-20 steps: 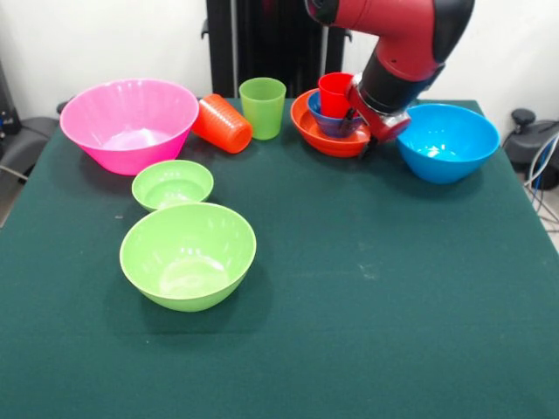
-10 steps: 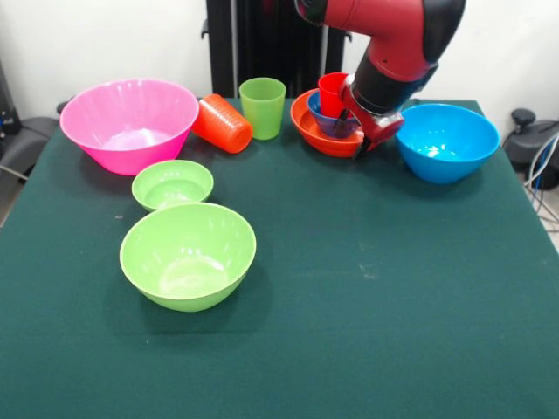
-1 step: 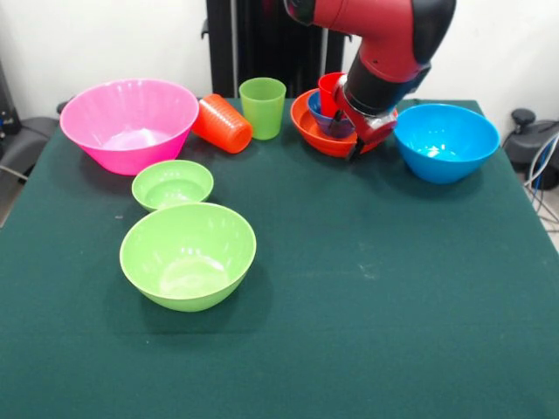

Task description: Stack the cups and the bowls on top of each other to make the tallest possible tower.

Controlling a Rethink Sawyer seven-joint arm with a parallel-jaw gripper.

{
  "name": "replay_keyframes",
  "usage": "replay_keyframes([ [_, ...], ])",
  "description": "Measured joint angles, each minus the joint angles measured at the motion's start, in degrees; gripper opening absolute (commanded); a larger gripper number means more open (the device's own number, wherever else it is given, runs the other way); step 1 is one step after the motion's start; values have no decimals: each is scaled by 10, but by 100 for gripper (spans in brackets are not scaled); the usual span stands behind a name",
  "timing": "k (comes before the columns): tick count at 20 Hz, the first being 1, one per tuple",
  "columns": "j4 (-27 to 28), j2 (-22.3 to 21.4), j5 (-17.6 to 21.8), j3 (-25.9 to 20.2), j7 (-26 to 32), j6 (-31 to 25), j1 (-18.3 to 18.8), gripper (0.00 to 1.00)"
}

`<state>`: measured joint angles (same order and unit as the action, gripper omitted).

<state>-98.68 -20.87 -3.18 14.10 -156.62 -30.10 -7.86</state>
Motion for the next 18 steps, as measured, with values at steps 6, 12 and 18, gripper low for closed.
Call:
replay_keyframes([
  [6,0,0,0,-1,0,14,5,100],
  [12,0,0,0,-3,0,27,5,100],
  [18,-1,0,0,-7,0,41,5,100],
])
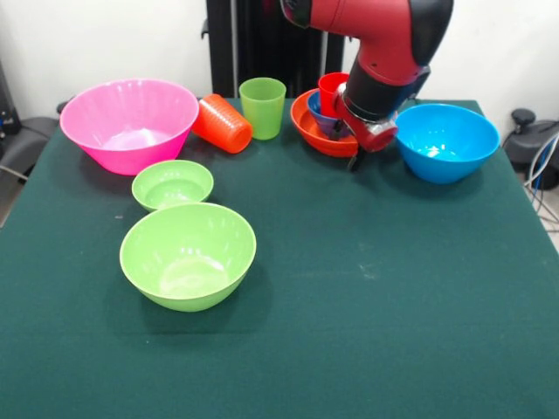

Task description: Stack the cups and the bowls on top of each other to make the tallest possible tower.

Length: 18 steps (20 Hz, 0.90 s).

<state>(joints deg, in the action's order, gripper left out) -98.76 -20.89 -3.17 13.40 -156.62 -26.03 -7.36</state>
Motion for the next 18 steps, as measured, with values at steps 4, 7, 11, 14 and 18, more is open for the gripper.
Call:
replay_keyframes([
  [4,-2,0,0,-1,0,4,0,100],
  [7,-2,2,0,-2,0,9,0,100],
  [11,-2,8,0,-3,0,29,0,100],
  [14,-1,15,0,-6,0,47,0,100],
  [18,-2,15,0,-6,0,52,0,100],
])
